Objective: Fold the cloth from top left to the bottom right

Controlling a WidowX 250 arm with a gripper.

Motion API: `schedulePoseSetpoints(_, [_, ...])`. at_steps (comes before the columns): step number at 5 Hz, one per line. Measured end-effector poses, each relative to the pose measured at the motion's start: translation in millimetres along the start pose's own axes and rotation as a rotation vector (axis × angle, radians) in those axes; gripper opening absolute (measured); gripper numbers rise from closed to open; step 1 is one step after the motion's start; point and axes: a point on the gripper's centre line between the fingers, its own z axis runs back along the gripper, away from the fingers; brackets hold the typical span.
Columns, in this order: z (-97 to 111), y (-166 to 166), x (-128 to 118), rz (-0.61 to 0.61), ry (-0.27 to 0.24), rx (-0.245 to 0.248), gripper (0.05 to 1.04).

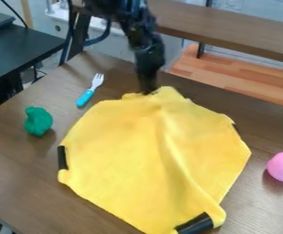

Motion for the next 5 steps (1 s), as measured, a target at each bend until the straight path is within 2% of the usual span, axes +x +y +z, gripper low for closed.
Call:
schedulePoseSetpoints(1, [17.8,-22.6,10.6,-0.055,-0.043,0.008,0.049])
schedulePoseSetpoints(3, [25.0,-90.3,18.0,-0.188,-0.052,-0.052,0.049])
schedulePoseSetpoints(4, [32.0,-117.7,14.1,-0.237,-0.081,-0.072,0.049])
schedulePoseSetpoints(5, [42.0,-138.6,13.3,-0.264,-0.121,-0.070,0.049])
